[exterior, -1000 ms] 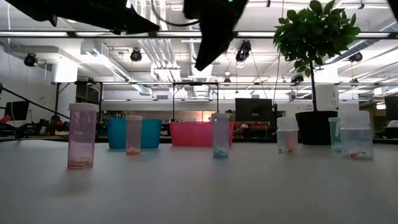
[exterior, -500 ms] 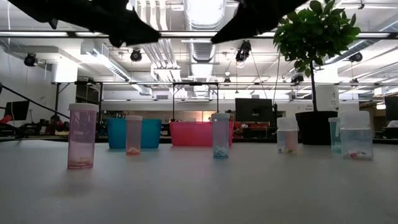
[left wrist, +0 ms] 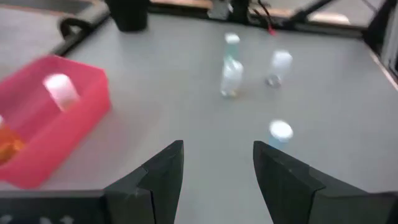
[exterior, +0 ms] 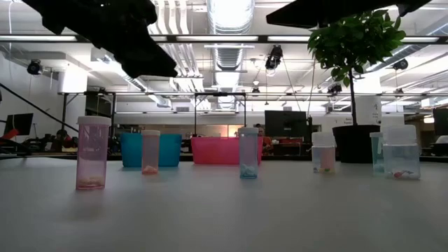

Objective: Pick and place medicine bottles into bin by pill shape (circle, oval)
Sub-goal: Put the orange tablet bottle into the blue bin

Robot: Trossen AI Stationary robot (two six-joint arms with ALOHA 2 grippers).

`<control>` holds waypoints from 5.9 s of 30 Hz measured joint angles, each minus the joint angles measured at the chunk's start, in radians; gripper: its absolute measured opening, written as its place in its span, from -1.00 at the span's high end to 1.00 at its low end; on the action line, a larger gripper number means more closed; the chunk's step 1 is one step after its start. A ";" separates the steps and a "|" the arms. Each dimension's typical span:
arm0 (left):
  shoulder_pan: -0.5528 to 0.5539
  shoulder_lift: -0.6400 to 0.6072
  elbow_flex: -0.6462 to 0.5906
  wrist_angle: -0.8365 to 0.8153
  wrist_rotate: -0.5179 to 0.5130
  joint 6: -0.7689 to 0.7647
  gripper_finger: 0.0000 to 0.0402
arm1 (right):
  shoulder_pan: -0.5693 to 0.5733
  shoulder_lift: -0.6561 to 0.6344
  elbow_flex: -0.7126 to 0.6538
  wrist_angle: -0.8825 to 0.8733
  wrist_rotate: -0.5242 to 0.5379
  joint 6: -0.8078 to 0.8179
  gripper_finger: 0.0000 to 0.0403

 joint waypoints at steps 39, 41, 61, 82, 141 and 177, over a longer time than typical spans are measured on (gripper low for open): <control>-0.121 0.290 0.100 -0.248 -0.017 -0.014 0.12 | -0.005 0.046 -0.035 0.021 -0.002 0.038 0.18; -0.121 0.290 0.100 -0.248 -0.016 -0.014 0.12 | -0.005 0.046 -0.035 0.021 -0.002 0.045 0.18; -0.121 0.291 0.033 -0.137 -0.024 -0.019 -0.09 | -0.007 0.046 -0.042 0.020 -0.002 0.053 0.17; -0.120 0.341 0.038 -0.129 -0.019 -0.029 0.28 | -0.007 0.046 -0.048 0.020 -0.002 0.074 0.17; 0.417 0.331 0.041 -0.098 -0.286 -0.204 0.56 | -0.007 0.047 -0.057 0.020 -0.002 0.090 0.17; 0.418 0.369 0.034 -0.080 -0.286 -0.230 0.45 | -0.006 0.047 -0.057 0.020 -0.002 0.100 0.17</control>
